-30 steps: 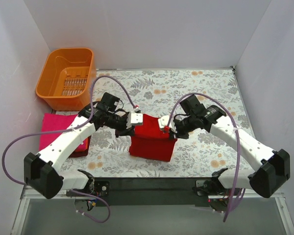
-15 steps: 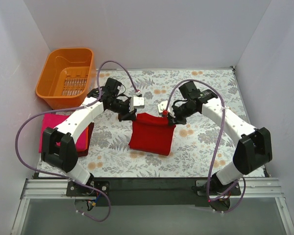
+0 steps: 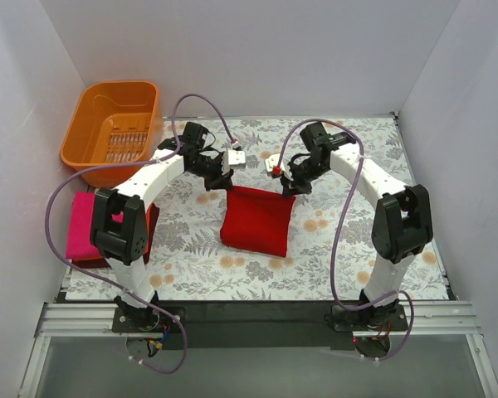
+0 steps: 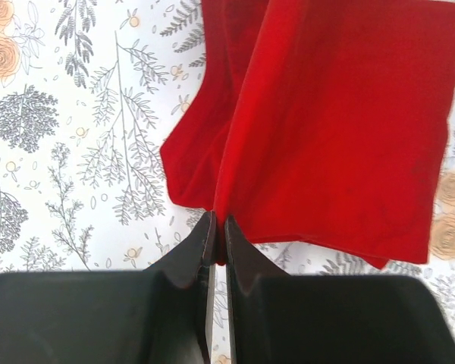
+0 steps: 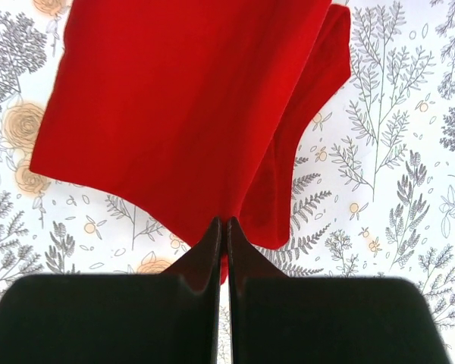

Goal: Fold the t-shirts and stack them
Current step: Fold the tshirt

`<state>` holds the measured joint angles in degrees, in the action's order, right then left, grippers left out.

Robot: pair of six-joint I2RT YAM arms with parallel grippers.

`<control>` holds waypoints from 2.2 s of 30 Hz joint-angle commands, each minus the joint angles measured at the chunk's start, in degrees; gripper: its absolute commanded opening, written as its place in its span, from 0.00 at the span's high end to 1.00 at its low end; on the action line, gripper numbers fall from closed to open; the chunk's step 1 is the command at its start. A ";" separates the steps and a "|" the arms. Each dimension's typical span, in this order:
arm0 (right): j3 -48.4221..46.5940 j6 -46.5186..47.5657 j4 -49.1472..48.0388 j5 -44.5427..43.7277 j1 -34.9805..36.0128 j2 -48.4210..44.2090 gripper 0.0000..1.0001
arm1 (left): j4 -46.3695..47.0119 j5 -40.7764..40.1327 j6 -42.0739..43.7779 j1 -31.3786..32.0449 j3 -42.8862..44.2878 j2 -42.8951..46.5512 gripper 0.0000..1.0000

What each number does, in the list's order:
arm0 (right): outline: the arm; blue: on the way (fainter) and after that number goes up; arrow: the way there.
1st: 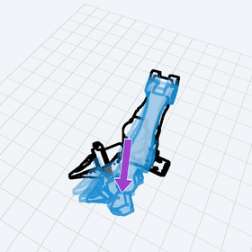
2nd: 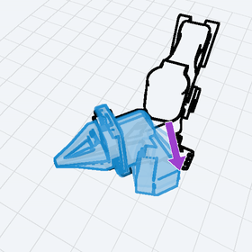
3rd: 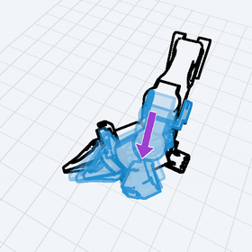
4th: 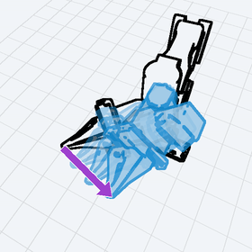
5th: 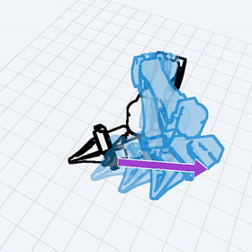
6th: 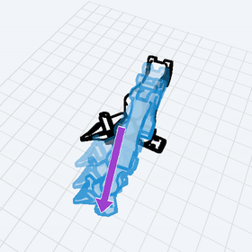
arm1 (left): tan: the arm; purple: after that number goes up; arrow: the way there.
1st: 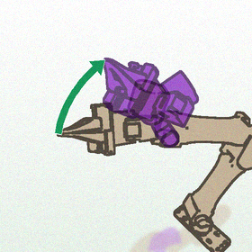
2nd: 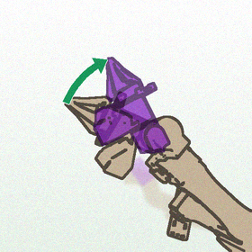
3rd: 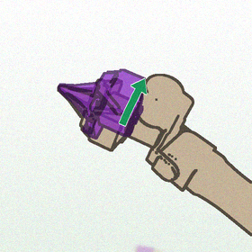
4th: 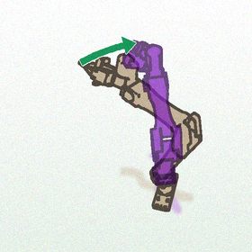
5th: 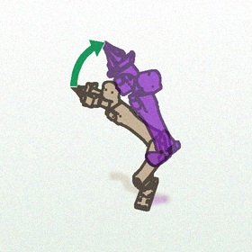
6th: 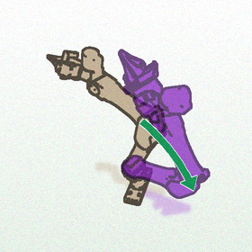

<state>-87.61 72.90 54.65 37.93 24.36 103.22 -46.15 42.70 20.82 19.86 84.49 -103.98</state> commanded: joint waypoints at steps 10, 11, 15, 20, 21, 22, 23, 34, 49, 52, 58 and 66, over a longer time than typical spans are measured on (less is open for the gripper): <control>-4.76 2.07 3.35 -1.19 -2.65 5.49 0.99 | 10.03 -3.68 0.19 -0.87 1.47 -3.94 1.00; -5.54 2.15 3.35 -1.54 -2.65 6.02 0.99 | 10.29 -3.50 -0.07 -0.87 1.73 -4.29 1.00; -8.18 1.63 3.27 -1.98 -3.18 8.48 0.99 | 11.78 -3.85 -0.52 -0.96 1.56 -5.53 1.00; -10.91 1.28 3.27 -3.39 -3.79 11.74 0.99 | 15.55 -5.08 -1.92 -0.96 1.03 -7.19 1.00; -11.78 1.10 3.18 -3.48 -3.88 12.35 0.99 | 16.00 -5.69 -2.27 -0.87 0.86 -7.46 1.00; -12.23 1.10 3.09 -3.65 -4.06 13.57 0.99 | 16.27 -6.13 -2.45 -0.87 0.94 -8.07 1.00; -12.75 1.10 3.00 -3.92 -4.06 14.28 0.99 | 17.31 -6.48 -2.88 -0.87 0.85 -8.42 1.00; -25.22 -3.71 0.64 -8.92 -4.76 24.92 0.85 | 24.41 -14.47 -11.92 -1.13 4.28 -14.93 0.86; -14.46 -42.30 -7.89 8.15 -6.52 7.80 0.37 | 28.13 5.16 -61.74 -6.06 -1.49 0.88 0.56; -3.85 -51.93 -11.13 16.88 -5.73 3.49 0.41 | 28.39 13.98 -72.65 -3.26 -9.38 4.83 0.54; 11.48 -64.36 -23.70 23.49 -1.07 0.67 0.42 | 36.72 16.45 -86.19 1.41 -24.79 8.71 0.54; 22.57 -68.34 -32.76 17.55 -2.12 11.89 0.42 | 48.15 14.17 -92.96 -2.27 -32.45 -5.16 0.55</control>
<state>-67.24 7.05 26.81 57.39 24.32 111.55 -4.95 56.60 -67.16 20.18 53.65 -106.32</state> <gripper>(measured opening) 0.578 0.453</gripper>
